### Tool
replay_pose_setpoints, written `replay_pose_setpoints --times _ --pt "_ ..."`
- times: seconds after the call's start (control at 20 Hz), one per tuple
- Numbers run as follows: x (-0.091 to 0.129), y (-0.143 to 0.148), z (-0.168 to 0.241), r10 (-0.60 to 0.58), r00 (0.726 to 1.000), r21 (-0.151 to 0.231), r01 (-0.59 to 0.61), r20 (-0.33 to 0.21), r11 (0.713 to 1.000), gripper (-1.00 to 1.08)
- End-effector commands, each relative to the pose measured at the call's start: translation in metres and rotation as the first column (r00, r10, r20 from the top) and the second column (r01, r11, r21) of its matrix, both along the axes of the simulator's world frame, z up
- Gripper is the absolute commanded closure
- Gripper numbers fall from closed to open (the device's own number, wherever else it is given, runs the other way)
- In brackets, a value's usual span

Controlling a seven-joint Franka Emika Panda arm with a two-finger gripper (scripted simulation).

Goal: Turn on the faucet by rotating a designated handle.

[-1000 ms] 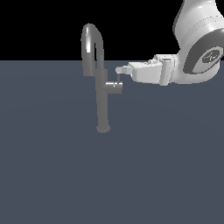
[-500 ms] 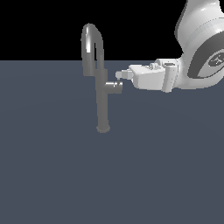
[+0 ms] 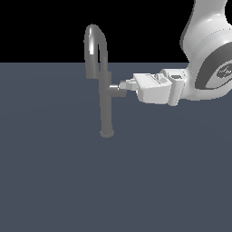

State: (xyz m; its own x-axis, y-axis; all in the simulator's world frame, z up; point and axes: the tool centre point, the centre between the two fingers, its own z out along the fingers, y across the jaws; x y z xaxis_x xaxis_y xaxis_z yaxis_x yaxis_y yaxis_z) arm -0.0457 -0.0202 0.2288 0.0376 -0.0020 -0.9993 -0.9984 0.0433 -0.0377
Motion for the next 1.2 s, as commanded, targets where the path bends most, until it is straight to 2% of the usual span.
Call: replay_pose_setpoints --times 0.0,0.25,0.3,0.8,0.85,0.9,1.15 --pt "-0.004 0.000 -0.017 -0.001 1.000 0.001 0.001 -0.017 1.000 1.08" --pt "-0.008 0.000 -0.044 -0.001 0.999 0.002 0.001 -0.035 1.000 1.08" --pt "-0.001 0.000 -0.022 0.002 1.000 0.003 -0.002 0.002 1.000 1.08" --pt "0.006 0.000 -0.073 -0.001 0.999 0.002 0.001 -0.035 1.000 1.08" --pt "0.006 0.000 -0.073 -0.001 0.999 0.002 0.001 -0.035 1.000 1.08" --pt "0.013 -0.001 -0.038 0.011 1.000 0.009 -0.011 0.023 1.000 1.08" --pt "0.021 -0.001 -0.059 0.006 1.000 0.006 -0.006 0.000 1.000 1.08"
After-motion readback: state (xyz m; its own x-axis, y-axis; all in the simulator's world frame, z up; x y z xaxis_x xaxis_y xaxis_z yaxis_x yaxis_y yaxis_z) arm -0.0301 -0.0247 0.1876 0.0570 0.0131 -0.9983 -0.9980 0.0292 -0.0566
